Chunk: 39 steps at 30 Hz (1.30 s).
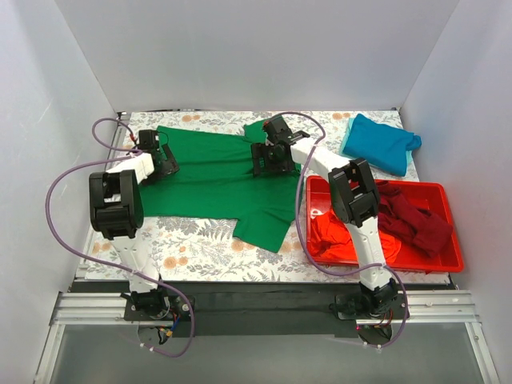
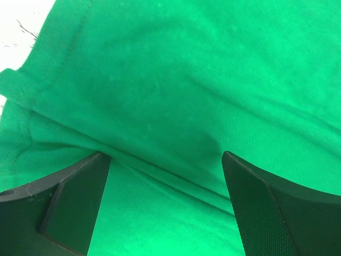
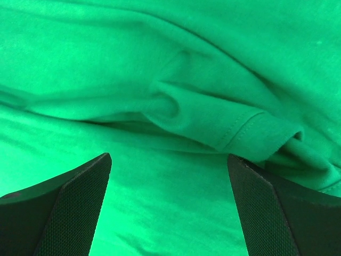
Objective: Fold and stack the t-shirts
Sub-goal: Fold the tshirt
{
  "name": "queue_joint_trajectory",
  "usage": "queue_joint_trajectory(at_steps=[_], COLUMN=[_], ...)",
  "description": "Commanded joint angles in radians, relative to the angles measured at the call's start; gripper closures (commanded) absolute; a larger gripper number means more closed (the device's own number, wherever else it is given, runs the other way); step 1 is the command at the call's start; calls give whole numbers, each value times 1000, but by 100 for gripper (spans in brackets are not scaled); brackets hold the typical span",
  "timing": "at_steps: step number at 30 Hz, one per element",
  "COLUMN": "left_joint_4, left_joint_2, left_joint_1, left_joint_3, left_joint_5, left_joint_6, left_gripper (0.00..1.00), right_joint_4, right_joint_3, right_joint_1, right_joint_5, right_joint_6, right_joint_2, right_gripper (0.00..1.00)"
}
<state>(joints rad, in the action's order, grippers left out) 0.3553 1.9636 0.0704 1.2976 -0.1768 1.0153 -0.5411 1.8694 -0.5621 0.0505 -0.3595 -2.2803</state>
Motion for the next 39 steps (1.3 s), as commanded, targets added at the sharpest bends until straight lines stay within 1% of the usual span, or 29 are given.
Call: queue_joint_trajectory(at_steps=[1,2,3,5,6,8,10,11,12,13,14,17,18,21,22,23,25,28,32,39], left_joint_4=[5,7,7,13,16,16,37,48,50,47,30,7,11,-8,-16,-19,-26,-32,-44,-59], left_joint_2=[-121,-158,-236,-314,-386,-440,-468,-471,-482,-488,-503,-520,-523,-520,-514,-505,-473,-444,-428,-379], left_joint_1=[-1,-1,-1,-1,0,11,40,61,118,152,211,255,264,279,288,298,328,356,399,401], left_joint_3=[-47,-64,-84,-147,-170,-245,-279,-294,-338,-360,-409,-461,-463,-462,-472,-471,-456,-451,-452,-436], left_joint_5=[39,30,-1,-52,-100,-125,-138,-135,-118,-60,-40,-42,-53,-92,-95,-73,-47,-13,10,23], left_joint_6=[29,34,43,66,74,80,80,91,117,135,155,160,158,170,180,183,189,201,213,207], left_gripper=[15,15,14,12,11,11,11,12,12,13,17,22,23,31,31,31,36,39,41,50], right_joint_4=[-30,-28,-30,-30,-30,-33,-30,-30,-30,-30,-28,-30,-30,-30,-30,-30,-30,-28,-25,-23], right_joint_3=[45,42,37,16,5,-45,-99,-155,-180,-205,-258,-334,-379,-453,-467,-484,-527,-584,-645,-679], right_joint_1=[2,1,-1,-2,-4,-13,-31,-39,-47,-65,-74,-104,-110,-121,-122,-124,-133,-142,-142,-142], right_joint_5=[46,52,60,71,74,78,68,63,57,46,39,19,12,-6,-8,-8,-18,-37,-46,-47], right_joint_6=[14,11,8,2,4,1,1,1,-1,-2,-6,-19,-24,-47,-52,-56,-71,-90,-102,-105], right_joint_2=[51,65,80,133,152,217,296,324,350,399,424,513,534,610,642,657,703,752,789,805], right_gripper=[4,5,4,5,5,5,5,6,6,6,6,7,7,8,8,9,9,9,9,9])
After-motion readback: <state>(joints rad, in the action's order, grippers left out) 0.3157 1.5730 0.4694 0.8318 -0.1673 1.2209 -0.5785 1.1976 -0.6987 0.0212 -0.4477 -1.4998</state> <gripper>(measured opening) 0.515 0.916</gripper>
